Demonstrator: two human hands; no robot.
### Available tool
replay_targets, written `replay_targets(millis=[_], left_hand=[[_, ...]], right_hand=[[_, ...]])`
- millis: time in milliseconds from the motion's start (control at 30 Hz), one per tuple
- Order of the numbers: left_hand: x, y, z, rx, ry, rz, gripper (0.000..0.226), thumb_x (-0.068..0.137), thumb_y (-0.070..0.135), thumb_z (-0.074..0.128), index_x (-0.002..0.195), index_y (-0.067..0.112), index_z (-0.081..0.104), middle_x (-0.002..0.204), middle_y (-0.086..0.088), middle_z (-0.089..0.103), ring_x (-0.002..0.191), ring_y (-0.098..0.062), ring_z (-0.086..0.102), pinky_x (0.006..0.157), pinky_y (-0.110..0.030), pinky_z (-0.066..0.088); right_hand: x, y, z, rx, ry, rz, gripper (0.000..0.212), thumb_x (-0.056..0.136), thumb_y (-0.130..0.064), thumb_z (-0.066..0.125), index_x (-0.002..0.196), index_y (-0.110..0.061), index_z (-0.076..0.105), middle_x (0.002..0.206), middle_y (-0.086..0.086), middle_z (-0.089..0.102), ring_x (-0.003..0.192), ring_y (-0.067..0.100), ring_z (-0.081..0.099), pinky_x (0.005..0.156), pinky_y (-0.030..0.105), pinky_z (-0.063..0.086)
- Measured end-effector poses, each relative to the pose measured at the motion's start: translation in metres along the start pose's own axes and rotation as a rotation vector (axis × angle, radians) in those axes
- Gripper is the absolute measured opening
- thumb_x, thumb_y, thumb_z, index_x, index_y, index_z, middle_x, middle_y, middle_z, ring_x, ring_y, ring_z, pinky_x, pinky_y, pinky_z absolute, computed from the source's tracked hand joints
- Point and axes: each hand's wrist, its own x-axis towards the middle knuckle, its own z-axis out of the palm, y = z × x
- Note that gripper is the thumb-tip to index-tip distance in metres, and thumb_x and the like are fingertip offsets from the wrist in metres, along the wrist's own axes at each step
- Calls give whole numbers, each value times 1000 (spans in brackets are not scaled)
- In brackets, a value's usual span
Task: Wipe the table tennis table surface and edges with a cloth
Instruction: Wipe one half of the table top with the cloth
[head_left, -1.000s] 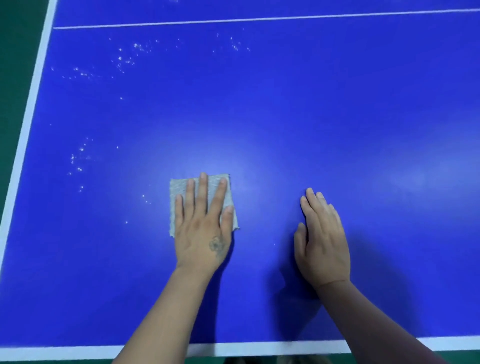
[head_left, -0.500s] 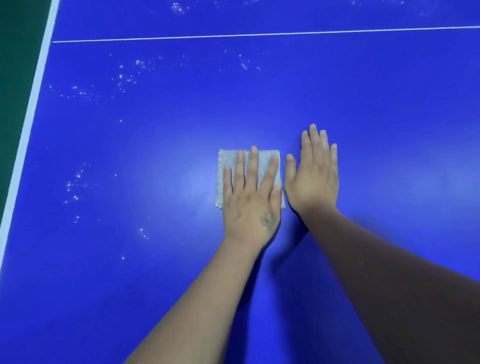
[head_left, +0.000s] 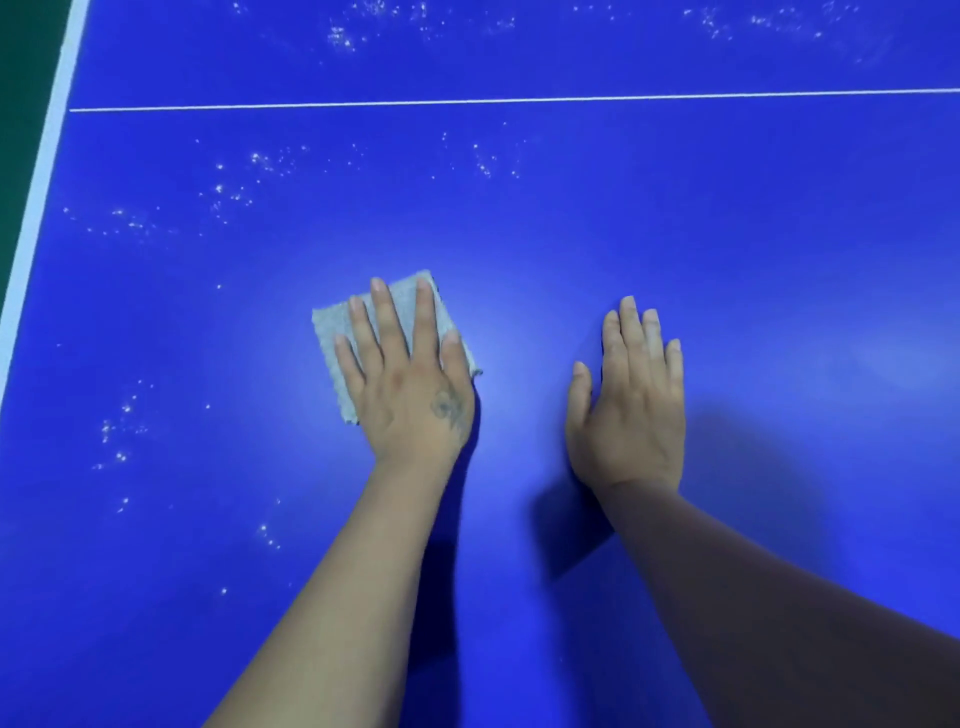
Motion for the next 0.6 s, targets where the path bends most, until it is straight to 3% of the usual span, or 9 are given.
replay_targets(millis=[100,233,433,600], left_hand=[[33,37,8,-26,-6,3,62,113,48,19,172,33,13,181,-9,2,167,-32,-4,133,-56,-3],[36,72,15,-34,-19,191,59,114,46,20,171,35,19,181,-7,6,167,-31,-1,133,-55,-1],[-16,48,7,6,-107,479,56,117,43,19,172,35,17,181,-5,7,167,-27,-1,134,-53,5],[-25,1,-4,57,-86,347,58,114,44,30,171,34,23,180,-3,11,167,-27,5,134,-52,7]], right_hand=[[0,0,1,13,7,1,60,108,-31,27,162,-6,36,175,6,24,163,29,17,131,51,16],[-1,2,2,27,11,-9,58,109,-28,27,163,-5,34,175,7,23,163,29,16,132,51,14],[-2,2,3,-12,-3,-9,59,109,-28,26,164,-5,32,176,5,20,164,26,13,132,50,15],[-3,1,4,13,10,-1,59,108,-27,30,163,-6,33,176,4,21,164,24,13,131,51,16]])
